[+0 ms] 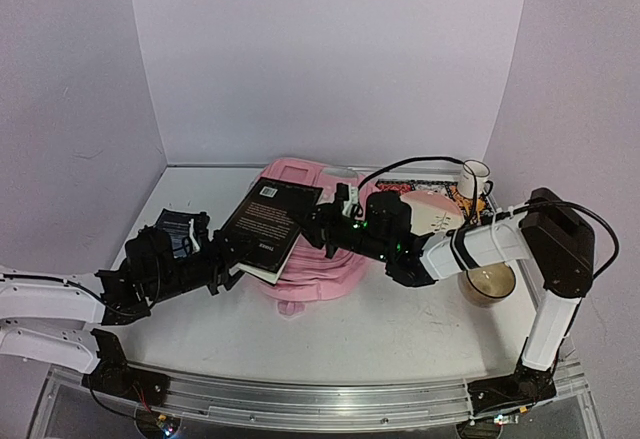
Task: Pack the student bag
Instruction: Pass from the right arm to the left
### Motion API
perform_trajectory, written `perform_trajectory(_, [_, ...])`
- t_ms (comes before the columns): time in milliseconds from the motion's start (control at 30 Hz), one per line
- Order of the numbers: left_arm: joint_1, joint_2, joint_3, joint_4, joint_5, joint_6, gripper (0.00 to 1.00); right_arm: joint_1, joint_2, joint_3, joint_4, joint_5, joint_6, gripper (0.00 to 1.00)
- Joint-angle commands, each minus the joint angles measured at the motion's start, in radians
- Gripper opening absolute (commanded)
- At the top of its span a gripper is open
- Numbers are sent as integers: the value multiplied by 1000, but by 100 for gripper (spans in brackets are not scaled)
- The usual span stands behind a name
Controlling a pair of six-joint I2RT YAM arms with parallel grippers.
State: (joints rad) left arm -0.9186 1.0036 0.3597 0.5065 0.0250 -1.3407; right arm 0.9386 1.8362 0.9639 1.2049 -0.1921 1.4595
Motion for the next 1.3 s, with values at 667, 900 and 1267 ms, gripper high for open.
perform_trajectory(667, [28,-110,-84,128,-175,1,5,-26,-87,-69,-130,-171,-481,76])
perform_trajectory(900, [197,-151,-51,112,-19,37,3,-28,-167,96,-722,-93,-955,80])
perform_trajectory(1267, [452,-194,21,-99,213,70,3,19,-106,275,-1164,99,-1350,74])
